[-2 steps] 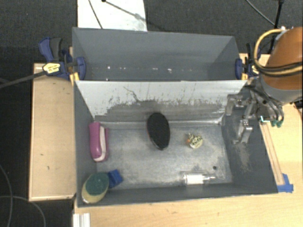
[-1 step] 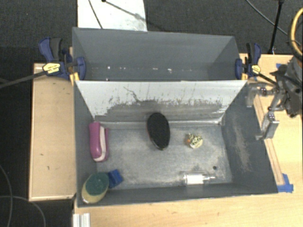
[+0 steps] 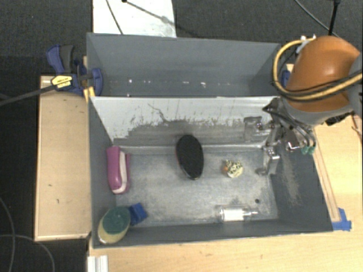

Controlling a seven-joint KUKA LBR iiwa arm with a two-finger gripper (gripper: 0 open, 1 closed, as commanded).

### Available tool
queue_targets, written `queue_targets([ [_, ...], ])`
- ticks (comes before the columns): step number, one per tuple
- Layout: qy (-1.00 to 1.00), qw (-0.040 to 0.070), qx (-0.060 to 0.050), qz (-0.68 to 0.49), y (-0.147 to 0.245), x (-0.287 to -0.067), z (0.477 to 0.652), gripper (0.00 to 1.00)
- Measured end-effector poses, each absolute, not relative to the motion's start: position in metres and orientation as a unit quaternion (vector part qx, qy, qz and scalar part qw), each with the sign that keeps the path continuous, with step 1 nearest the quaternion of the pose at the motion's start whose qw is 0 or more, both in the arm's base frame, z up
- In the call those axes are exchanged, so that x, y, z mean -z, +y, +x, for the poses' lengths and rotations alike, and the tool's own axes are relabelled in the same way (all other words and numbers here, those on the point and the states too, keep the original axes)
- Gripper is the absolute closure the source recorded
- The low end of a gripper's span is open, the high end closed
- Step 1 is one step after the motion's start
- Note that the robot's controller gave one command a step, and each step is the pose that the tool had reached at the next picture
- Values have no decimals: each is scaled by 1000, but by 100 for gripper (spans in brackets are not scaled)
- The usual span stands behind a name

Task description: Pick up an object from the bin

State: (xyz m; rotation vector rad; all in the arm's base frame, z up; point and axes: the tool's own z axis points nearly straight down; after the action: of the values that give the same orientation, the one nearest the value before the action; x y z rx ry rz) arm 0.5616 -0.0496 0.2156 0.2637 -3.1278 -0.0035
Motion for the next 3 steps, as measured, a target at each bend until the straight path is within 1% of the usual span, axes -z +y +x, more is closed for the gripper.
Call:
queue_targets([
  [1, -999, 3, 2, 50, -5, -107, 555, 0],
  [2, -997, -3, 1, 81, 41, -111, 568, 0],
  [3, -1000, -5, 0, 1, 50, -89, 574, 0],
])
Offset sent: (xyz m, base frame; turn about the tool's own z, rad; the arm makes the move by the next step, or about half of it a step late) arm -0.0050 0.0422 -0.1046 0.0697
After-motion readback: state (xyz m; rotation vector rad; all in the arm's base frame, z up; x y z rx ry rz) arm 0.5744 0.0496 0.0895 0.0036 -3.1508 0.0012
